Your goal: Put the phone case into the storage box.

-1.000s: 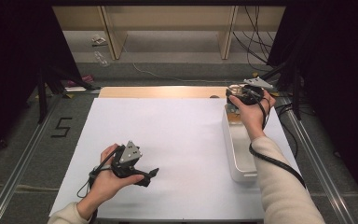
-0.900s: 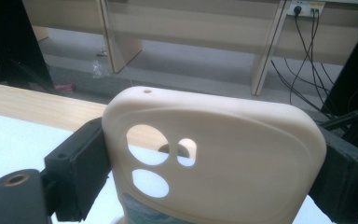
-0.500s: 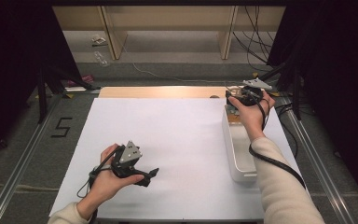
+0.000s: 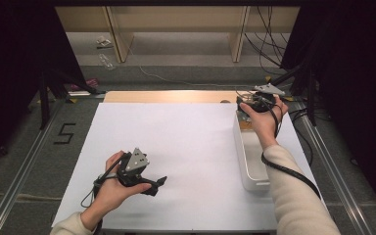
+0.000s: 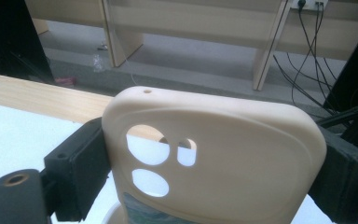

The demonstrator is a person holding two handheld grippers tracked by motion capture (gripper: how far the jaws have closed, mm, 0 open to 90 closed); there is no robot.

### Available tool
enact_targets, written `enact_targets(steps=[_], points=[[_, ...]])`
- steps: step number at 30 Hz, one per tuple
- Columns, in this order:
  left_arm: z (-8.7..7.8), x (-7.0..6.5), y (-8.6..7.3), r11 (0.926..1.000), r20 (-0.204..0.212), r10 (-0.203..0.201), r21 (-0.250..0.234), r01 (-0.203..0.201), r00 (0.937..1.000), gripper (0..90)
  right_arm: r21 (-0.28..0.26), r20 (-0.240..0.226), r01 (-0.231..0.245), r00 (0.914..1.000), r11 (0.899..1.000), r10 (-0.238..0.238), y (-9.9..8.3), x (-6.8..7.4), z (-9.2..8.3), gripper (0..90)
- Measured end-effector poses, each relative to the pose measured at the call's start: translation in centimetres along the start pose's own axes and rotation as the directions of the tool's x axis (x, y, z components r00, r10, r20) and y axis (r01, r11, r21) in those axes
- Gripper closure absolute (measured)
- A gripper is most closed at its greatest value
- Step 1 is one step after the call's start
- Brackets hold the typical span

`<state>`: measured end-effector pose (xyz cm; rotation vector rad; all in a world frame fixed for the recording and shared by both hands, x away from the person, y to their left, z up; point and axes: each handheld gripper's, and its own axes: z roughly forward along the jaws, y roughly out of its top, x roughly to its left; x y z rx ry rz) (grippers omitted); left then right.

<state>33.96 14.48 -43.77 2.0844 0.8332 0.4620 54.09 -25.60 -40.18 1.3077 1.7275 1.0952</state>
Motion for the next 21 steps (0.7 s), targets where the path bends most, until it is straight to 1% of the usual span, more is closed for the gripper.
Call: enact_targets(steps=[6,17,21], points=[[0.01,-0.02,0.0,1.0,0.0,0.001,0.0,-0.001,1.0,0.0,0.002,-0.007,0.001,1.0,1.0,-0.001,0.01,-0.04,0.01,12.3],[0.01,-0.01,-0.01,1.0,-0.001,0.001,0.0,-0.001,1.0,0.0,0.005,-0.007,-0.004,1.0,1.0,0.004,0.01,-0.14,0.08,10.8],[0.01,0.0,0.0,1.0,-0.001,0.001,0.001,-0.001,1.0,0.0,0.017,-0.015,0.001,0.9999,1.0,-0.001,-0.08,-0.11,0.21,6.0]])
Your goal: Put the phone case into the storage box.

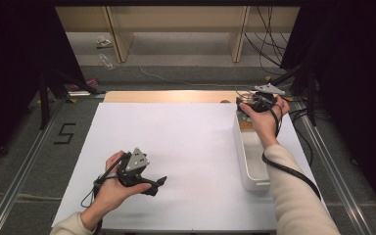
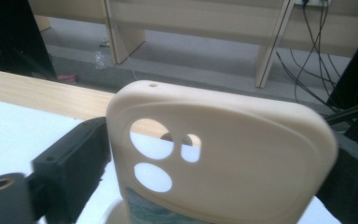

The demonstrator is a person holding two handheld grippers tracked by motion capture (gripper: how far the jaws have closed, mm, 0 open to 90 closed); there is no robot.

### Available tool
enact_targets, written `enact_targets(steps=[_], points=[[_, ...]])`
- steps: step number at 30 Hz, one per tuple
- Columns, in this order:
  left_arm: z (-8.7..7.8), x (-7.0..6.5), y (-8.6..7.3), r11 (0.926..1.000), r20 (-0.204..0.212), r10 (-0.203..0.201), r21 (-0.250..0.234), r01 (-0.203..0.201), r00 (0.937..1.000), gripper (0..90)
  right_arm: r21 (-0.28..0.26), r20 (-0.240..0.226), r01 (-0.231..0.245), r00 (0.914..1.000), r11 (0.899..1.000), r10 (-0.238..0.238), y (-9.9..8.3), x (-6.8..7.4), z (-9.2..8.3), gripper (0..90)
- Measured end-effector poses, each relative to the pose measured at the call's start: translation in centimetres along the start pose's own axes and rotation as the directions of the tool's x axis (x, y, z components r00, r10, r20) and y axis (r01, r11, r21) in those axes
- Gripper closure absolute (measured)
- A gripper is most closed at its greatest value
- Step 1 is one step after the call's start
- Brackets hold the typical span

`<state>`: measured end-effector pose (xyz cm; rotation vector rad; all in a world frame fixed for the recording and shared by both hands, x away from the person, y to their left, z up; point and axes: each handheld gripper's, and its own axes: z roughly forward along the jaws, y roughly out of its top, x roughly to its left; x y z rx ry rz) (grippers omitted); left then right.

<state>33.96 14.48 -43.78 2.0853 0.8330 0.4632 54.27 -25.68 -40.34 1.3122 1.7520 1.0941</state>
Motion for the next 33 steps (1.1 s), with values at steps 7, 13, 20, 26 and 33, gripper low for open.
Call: enact_targets(steps=[7,13,20,26,33], points=[[0.0,0.0,0.0,1.0,-0.001,-0.001,-0.001,0.001,1.0,0.0,0.009,0.004,-0.015,0.9999,1.0,0.015,-0.1,-0.1,0.2,1.1],[0.0,0.0,0.0,1.0,-0.001,-0.001,0.0,0.001,1.0,0.0,-0.014,0.001,-0.035,0.9994,0.999,0.035,0.2,-0.2,0.0,0.7],[0.0,0.0,0.0,1.0,0.0,0.0,0.0,0.0,1.0,0.0,-0.034,0.001,-0.04,0.9992,0.999,0.04,0.7,-0.3,-0.3,0.5],[0.0,0.0,0.0,1.0,-0.001,0.0,-0.001,0.0,1.0,0.0,-0.052,0.003,-0.041,0.9991,0.998,0.042,1.1,-0.2,-0.4,0.5],[0.0,0.0,0.0,1.0,0.0,0.0,0.0,0.0,1.0,0.0,-0.086,0.009,-0.049,0.9987,0.995,0.05,1.8,-0.1,-1.1,1.0]])
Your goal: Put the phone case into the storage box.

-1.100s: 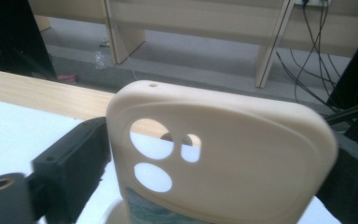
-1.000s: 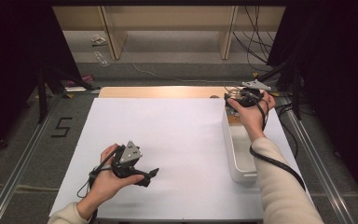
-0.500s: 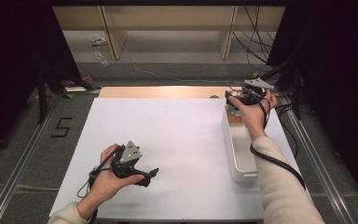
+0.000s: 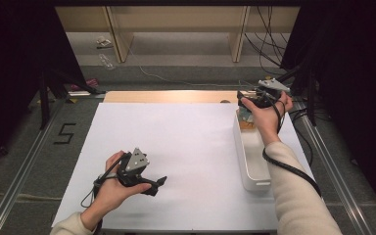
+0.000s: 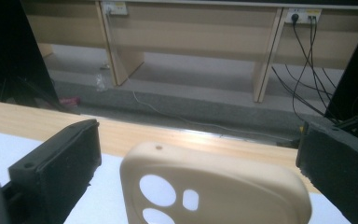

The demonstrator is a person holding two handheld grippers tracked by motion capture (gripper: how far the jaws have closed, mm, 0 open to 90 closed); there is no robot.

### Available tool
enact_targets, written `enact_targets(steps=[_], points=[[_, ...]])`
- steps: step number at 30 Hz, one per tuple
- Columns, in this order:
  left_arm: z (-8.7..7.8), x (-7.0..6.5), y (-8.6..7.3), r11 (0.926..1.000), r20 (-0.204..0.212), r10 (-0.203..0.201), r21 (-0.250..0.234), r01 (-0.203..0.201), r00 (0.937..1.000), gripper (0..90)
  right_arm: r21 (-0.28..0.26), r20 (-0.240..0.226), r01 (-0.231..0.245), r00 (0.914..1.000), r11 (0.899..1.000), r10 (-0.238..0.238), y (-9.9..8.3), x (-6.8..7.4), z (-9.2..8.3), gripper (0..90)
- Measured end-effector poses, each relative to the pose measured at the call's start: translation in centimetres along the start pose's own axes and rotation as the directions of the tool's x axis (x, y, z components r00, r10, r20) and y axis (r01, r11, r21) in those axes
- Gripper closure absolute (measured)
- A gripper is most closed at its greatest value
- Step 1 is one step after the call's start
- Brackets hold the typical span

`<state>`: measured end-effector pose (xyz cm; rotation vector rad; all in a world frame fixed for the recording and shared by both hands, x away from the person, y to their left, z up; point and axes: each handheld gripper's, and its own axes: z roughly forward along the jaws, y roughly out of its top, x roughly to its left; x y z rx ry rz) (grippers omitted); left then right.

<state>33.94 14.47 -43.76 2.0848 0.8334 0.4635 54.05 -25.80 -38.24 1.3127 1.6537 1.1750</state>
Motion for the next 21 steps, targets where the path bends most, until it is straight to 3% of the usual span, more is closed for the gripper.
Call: enact_targets(steps=[12,21], points=[[0.0,0.1,0.0,1.0,-0.001,-0.003,-0.003,0.003,1.0,0.0,-0.031,-0.013,-0.003,0.9999,1.0,0.003,0.6,0.3,-1.5,3.2],[0.0,0.1,0.0,1.0,-0.001,-0.006,-0.002,0.006,1.0,0.0,-0.026,-0.01,0.0,1.0,1.0,0.0,0.0,0.3,-2.8,5.3]])
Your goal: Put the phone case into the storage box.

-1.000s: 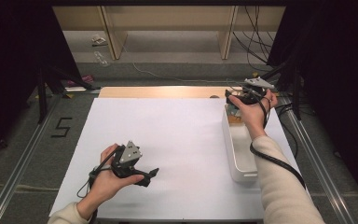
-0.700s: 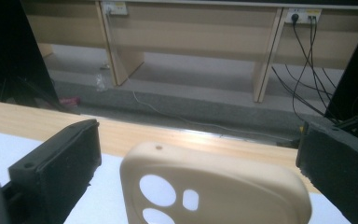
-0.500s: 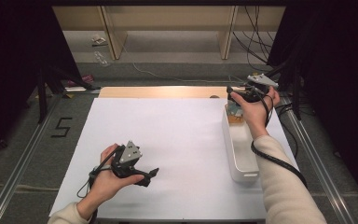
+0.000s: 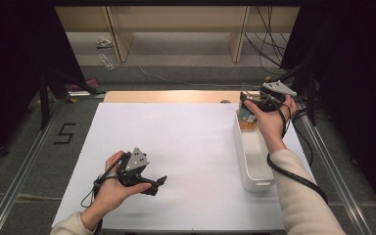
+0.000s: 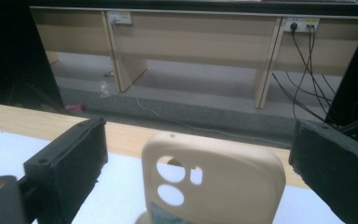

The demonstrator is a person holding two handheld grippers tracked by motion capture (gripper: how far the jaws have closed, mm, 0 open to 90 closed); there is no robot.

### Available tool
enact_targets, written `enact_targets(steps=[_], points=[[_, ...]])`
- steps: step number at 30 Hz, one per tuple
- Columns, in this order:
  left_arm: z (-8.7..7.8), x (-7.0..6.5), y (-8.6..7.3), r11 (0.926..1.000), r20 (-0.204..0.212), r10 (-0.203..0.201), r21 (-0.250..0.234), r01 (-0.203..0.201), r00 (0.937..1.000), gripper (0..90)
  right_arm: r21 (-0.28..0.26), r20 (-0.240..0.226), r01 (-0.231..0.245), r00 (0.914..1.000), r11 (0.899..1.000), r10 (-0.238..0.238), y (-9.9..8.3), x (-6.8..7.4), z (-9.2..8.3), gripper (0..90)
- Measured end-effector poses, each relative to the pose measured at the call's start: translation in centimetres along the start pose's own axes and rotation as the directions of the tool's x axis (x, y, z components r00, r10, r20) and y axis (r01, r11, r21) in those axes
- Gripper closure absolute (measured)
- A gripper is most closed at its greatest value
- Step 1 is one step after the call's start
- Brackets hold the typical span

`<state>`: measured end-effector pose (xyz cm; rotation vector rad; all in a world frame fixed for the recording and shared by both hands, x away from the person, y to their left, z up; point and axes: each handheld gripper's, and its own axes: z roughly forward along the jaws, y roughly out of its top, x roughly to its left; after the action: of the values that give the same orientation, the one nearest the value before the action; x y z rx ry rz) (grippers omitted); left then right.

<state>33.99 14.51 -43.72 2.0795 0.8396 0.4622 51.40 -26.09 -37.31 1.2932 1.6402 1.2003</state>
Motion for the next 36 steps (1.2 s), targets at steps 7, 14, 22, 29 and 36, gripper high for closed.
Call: enact_targets(steps=[7,14,22,29,36], points=[[0.0,0.0,0.0,1.0,0.0,-0.002,-0.002,0.002,1.0,0.0,-0.001,-0.004,0.008,1.0,1.0,-0.008,-0.4,-0.1,-1.0,5.4],[0.0,0.0,0.0,1.0,-0.001,-0.002,-0.002,0.002,1.0,0.0,-0.009,-0.014,0.005,0.9999,1.0,-0.005,-0.8,0.1,-2.0,7.5],[0.0,0.0,0.0,1.0,-0.001,-0.002,0.0,0.002,1.0,0.0,-0.013,-0.027,0.016,0.9995,1.0,-0.016,-1.2,0.4,-3.3,10.6],[0.0,0.0,0.0,1.0,-0.002,-0.003,-0.002,0.003,1.0,0.0,-0.008,-0.044,0.028,0.9986,1.0,-0.028,-1.7,0.6,-4.1,12.0],[0.0,0.0,0.0,1.0,-0.003,-0.004,-0.004,0.004,1.0,0.0,-0.011,-0.066,0.042,0.9969,0.999,-0.042,-2.1,1.0,-5.1,13.3]])
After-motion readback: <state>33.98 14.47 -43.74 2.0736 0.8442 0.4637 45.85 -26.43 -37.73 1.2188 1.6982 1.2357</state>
